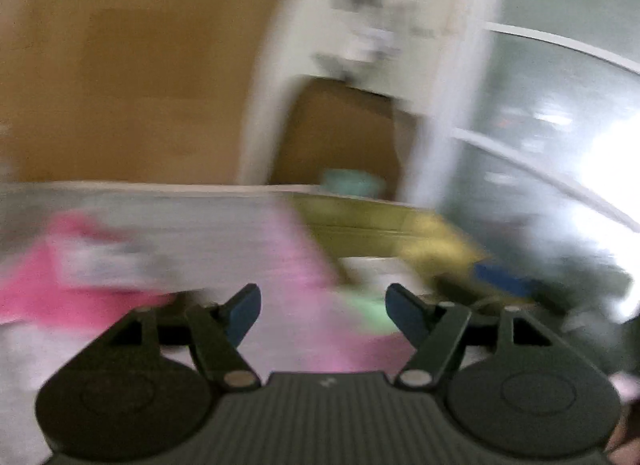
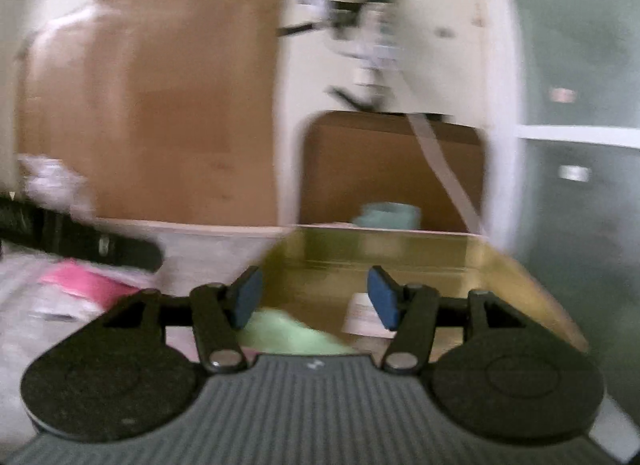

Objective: Organize soft objects
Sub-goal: 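Pull the white packet out from under the pink towel with the right tool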

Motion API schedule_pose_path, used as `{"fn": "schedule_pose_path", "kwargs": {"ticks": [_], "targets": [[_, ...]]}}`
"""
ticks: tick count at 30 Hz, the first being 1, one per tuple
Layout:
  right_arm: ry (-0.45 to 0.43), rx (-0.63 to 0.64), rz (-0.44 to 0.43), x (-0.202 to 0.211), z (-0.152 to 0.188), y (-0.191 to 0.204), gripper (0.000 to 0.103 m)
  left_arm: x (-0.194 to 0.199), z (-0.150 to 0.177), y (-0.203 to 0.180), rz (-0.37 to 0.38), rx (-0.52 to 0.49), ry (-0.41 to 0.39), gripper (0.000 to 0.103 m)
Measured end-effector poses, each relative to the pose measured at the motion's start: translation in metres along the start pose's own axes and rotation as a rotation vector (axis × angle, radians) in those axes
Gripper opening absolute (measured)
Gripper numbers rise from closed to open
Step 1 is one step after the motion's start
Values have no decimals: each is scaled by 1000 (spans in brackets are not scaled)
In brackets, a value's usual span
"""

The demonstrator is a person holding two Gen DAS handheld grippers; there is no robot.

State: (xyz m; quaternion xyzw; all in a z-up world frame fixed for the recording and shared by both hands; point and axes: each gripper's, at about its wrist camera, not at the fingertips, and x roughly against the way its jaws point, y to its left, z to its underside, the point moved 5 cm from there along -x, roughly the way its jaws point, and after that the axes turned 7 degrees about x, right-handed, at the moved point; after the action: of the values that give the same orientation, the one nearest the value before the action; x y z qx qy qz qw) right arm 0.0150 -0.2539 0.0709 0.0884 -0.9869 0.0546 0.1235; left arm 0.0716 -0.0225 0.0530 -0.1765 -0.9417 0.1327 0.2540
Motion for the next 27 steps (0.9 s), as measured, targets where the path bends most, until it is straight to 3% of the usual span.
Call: {"fn": "schedule_pose_path", "kwargs": {"ticks": [4,8,13,17,18,20,25,27], "targets": [[19,24,-201,-19,-16,69,62,27,13,100,-270,90,-34,71],[98,87,-336,-61,-20,144,64,44,17,171,-425,187,-97,71],[175,190,-375,-105,-19,221,64,47,24,222,-401,407,-95,71],[187,287,-361,-131,-19,256,63,50,24,225,-386,430,-88,71],[188,302,-348,-138,-20,261,59,48,25,222,-384,428,-85,71],[198,302,-327,-149,-20,263,22,48,25,222,-380,425,-79,73],[202,330,-276,-152,-14,259,4,47,26,221,-377,420,-68,75],[172,348,-269,-139,-14,256,3,46,26,222,-375,419,-65,75]]}}
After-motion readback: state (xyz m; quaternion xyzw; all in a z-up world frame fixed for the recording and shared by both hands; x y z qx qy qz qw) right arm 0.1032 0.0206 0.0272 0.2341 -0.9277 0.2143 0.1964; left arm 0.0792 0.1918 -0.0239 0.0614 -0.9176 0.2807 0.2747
